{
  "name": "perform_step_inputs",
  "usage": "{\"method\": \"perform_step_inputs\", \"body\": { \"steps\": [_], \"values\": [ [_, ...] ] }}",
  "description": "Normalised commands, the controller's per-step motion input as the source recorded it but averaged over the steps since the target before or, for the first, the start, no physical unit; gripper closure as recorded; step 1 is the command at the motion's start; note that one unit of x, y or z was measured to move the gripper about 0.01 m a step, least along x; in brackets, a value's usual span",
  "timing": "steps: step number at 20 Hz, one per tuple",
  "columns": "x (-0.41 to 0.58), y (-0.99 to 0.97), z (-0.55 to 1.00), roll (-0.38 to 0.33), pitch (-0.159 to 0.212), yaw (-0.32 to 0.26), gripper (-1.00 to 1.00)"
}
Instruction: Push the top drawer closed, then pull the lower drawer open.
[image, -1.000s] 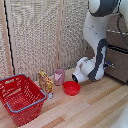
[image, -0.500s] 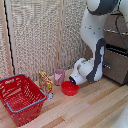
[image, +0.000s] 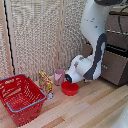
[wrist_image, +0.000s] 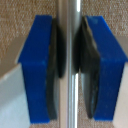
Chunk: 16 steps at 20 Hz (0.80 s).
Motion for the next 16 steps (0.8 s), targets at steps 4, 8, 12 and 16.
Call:
{"method": "perform_step_inputs", "body": {
  "steps": [4,8,12,16],
  "values": [
    [0.003,0.4,-0.16,0.021,0.052,0.068,-1.0],
    [0.032,0.02,0.04,0.032,0.007,0.023,-1.0],
    [0.041,0.0,0.4,0.081,-0.057,0.0,-1.0],
    [0.125,0.0,0.6,0.106,-0.07,0.0,-1.0]
  ]
}}
